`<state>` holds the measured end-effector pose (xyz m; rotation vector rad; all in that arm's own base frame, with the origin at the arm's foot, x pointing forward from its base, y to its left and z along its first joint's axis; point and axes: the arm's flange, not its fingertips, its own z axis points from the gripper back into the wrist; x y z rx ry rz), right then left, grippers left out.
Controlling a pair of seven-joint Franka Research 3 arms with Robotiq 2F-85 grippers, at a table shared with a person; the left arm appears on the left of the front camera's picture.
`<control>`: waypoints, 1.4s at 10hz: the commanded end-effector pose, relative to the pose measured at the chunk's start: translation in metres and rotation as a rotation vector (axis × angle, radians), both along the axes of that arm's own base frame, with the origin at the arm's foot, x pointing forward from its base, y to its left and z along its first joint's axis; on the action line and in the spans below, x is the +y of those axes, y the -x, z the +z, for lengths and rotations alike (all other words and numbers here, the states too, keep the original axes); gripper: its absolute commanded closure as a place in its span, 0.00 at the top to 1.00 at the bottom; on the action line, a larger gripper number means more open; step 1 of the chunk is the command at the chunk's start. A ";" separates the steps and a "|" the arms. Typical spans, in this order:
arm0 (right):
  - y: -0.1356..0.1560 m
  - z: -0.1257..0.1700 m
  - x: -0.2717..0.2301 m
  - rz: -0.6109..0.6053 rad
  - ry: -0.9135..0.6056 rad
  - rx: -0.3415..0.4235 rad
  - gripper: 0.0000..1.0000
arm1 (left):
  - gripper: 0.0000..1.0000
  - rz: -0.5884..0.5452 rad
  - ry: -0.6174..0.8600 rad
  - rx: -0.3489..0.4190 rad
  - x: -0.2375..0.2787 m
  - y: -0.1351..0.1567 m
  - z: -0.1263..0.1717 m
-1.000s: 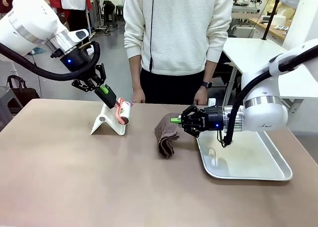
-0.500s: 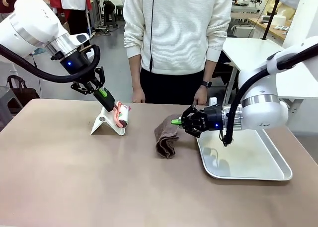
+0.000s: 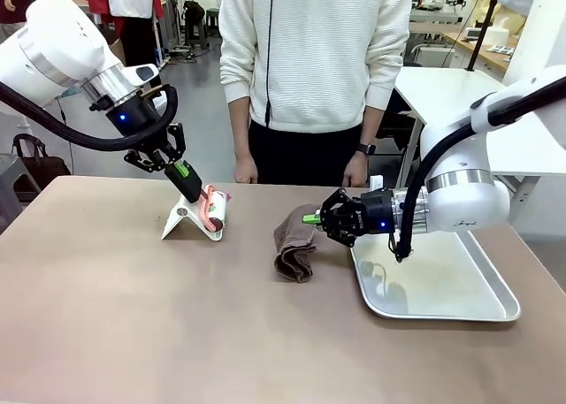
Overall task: Clean the surface of the table.
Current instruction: Return the Lint Roller and towel to their original positions.
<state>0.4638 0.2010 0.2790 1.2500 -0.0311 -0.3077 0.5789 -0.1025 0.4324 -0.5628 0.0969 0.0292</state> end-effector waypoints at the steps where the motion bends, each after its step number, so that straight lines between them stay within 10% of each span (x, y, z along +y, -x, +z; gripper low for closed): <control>1: -0.005 0.004 0.005 0.001 0.004 0.026 0.06 | 0.22 0.007 -0.031 -0.009 -0.001 0.009 -0.004; 8: -0.005 0.000 0.002 0.008 -0.014 0.038 0.06 | 0.25 0.012 -0.052 -0.006 -0.004 0.014 -0.017; 9: -0.005 0.001 0.001 0.007 -0.006 0.043 0.64 | 0.76 0.022 -0.041 -0.006 -0.003 0.013 -0.016; 10: -0.005 0.002 0.000 0.003 0.006 0.047 0.64 | 0.82 0.023 -0.047 0.001 -0.004 0.013 -0.015; 11: -0.005 0.002 0.000 -0.003 0.011 0.054 1.00 | 1.00 0.029 -0.047 -0.002 -0.003 0.014 -0.014; 12: -0.005 0.003 -0.001 -0.006 0.021 0.058 1.00 | 1.00 0.039 -0.045 -0.008 -0.002 0.014 -0.012; 13: -0.005 0.005 -0.001 -0.005 0.026 0.054 0.77 | 1.00 0.048 -0.044 -0.018 0.001 0.015 -0.009; 14: -0.005 0.006 -0.002 -0.008 0.033 0.053 0.86 | 1.00 0.054 -0.041 -0.020 0.005 0.016 -0.006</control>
